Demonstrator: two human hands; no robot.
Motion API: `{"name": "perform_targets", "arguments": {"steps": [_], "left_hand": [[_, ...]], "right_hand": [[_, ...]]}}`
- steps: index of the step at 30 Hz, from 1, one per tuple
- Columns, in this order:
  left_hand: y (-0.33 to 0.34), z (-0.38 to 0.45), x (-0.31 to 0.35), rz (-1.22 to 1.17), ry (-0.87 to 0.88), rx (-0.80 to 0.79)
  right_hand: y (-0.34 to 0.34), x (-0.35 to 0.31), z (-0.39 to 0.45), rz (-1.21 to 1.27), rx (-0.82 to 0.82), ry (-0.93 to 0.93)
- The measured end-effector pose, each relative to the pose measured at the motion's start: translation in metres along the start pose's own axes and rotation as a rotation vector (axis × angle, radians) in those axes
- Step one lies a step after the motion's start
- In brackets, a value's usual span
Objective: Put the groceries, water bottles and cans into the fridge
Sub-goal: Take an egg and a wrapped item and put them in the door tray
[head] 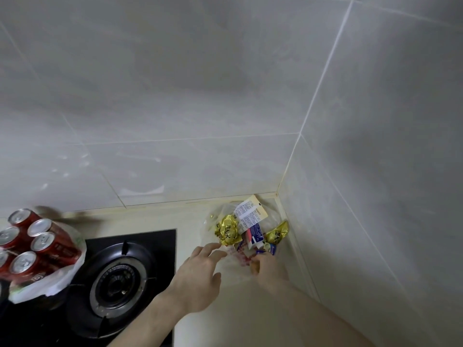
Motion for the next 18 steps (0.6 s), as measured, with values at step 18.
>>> {"name": "perform_targets", "arguments": {"steps": [18], "left_hand": [[-0.006, 0.002, -0.002, 0.000, 0.048, 0.049]], "right_hand": [[0.017, 0.001, 0.033, -0.179, -0.002, -0.014]]}}
Point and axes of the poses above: each hand's wrist, its own z-axis towards the middle knuckle, its own y-axis out of the palm, x = y × z, the point moved 6 cm from there along z, towards the middle knuckle, and after that the axes turned 8 degrees about y, right-handed, at the moved point
